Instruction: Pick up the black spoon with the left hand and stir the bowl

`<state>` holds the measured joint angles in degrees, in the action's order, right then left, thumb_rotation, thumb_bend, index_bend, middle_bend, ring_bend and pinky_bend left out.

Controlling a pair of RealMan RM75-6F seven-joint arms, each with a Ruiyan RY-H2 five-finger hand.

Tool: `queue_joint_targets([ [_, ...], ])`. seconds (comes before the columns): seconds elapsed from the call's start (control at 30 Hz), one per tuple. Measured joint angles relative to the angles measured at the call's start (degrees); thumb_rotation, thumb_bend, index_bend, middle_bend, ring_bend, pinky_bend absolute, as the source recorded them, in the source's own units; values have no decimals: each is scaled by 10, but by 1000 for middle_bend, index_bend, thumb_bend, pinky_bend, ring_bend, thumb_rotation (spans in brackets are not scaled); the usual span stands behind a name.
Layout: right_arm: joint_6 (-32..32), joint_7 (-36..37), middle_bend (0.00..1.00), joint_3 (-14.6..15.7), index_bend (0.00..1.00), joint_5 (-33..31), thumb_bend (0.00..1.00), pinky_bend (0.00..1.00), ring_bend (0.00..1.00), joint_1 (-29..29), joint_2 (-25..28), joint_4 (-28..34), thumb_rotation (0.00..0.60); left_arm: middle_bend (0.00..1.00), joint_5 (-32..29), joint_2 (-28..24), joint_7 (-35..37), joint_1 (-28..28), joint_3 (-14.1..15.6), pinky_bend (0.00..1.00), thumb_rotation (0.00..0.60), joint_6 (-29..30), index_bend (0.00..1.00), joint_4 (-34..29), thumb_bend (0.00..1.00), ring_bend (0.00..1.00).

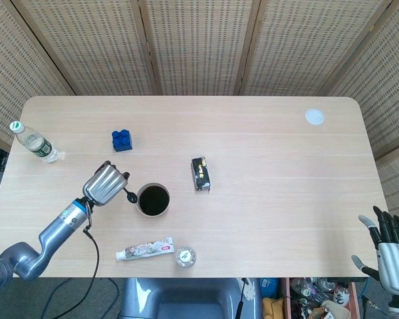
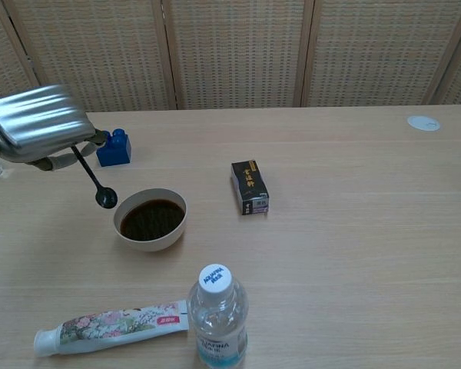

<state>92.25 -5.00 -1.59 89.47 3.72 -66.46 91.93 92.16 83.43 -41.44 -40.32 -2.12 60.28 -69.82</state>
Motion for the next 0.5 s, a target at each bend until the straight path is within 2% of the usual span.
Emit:
queue_joint_targets([
  [0.5,-5,10,111,0,216,-6,199,0,0,0,-2,-12,600,810,56,55,-121,-66,13,750,600,-61,641,37,431,739],
])
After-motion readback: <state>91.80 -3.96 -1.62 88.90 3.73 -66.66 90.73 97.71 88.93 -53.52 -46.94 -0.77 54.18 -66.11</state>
